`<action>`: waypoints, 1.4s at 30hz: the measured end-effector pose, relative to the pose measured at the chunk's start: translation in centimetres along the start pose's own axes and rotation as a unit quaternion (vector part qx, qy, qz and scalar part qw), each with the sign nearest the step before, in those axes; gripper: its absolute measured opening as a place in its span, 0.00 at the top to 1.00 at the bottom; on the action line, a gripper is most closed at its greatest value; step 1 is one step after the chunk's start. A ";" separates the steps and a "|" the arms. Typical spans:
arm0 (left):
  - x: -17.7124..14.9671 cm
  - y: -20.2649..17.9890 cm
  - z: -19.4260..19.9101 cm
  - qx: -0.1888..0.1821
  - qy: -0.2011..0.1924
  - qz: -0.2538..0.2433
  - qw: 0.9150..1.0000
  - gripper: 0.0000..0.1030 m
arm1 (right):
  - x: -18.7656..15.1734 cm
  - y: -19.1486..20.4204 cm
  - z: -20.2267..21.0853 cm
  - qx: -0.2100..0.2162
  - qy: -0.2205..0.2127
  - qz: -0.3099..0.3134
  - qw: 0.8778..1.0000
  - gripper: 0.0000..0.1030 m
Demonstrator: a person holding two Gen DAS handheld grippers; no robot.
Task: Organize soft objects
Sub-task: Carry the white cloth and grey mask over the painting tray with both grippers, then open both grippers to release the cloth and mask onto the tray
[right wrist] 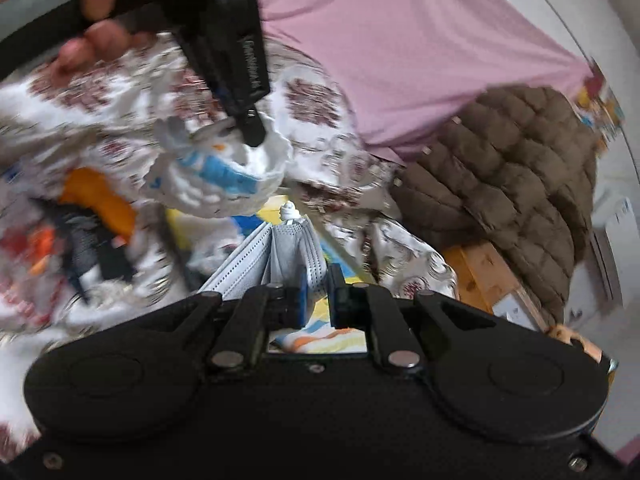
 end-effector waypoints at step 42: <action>-1.8 -1.3 -4.1 0.021 0.008 0.042 0.999 0.22 | -7.5 -8.7 -2.8 -0.038 0.131 -0.308 0.942 0.22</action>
Point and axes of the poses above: each gripper's, at about its wrist camera, not at the fingertips, and z roughly against the way its jaws point, y to its left, x to its top, the point moved 6 cm from there along -z, roughly the way its jaws point
